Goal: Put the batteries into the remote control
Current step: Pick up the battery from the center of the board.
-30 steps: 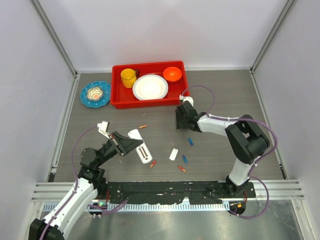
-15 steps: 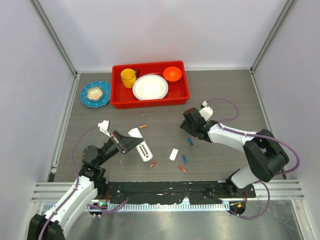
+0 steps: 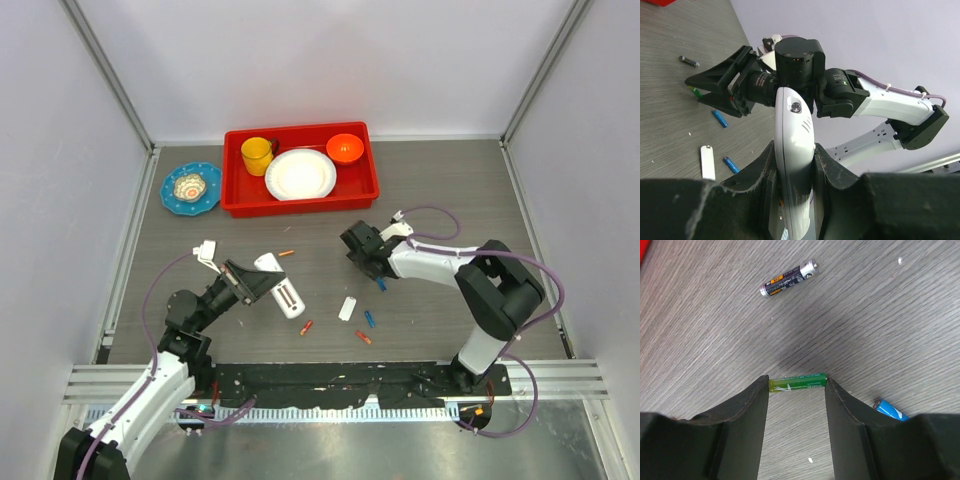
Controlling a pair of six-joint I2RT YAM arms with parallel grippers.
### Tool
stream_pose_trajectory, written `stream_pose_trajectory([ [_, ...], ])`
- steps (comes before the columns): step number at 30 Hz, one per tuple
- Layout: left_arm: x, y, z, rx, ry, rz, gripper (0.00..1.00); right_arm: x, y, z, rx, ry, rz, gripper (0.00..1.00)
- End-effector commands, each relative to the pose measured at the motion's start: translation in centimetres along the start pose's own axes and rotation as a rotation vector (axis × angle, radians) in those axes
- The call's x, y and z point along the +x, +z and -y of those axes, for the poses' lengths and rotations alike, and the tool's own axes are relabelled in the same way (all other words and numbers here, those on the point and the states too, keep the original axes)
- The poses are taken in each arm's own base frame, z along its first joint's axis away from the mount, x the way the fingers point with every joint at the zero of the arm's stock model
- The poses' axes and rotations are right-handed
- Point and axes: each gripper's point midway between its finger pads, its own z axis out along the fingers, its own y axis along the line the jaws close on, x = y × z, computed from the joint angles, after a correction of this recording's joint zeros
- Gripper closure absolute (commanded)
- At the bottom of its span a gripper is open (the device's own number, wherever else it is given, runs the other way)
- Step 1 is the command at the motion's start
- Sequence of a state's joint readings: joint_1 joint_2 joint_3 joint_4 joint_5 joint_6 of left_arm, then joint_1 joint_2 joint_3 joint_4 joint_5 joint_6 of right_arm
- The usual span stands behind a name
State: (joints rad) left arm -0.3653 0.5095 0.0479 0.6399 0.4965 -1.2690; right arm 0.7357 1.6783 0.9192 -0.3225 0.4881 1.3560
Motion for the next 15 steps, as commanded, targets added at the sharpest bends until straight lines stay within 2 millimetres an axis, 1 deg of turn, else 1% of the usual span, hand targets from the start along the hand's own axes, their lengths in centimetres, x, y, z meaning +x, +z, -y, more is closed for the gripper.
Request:
stream_pose_trajectory([
  [1, -0.7, 0.1, 0.5, 0.019, 0.042, 0.029, 1.00, -0.8, 0.2, -0.1, 0.066, -0.007, 0.069, 0.70],
  [4, -0.7, 0.2, 0.6, 0.016, 0.049, 0.029, 1.00, -0.3, 0.5, -0.3, 0.078, -0.034, 0.052, 0.61],
  [5, -0.7, 0.2, 0.5, 0.012, 0.047, 0.027, 1.00, 0.0, 0.5, -0.3, 0.080, -0.044, 0.042, 0.56],
  [7, -0.7, 0.2, 0.4, 0.009, 0.045, 0.026, 1.00, 0.2, 0.5, -0.4, 0.085, -0.061, 0.032, 0.48],
  [10, -0.6, 0.1, 0.3, 0.006, 0.044, 0.025, 0.99, 0.4, 0.7, -0.2, 0.093, -0.077, 0.022, 0.43],
  [15, -0.6, 0.1, -0.1, -0.011, 0.039, 0.027, 1.00, 1.1, 0.9, 0.1, 0.108, -0.095, -0.009, 0.37],
])
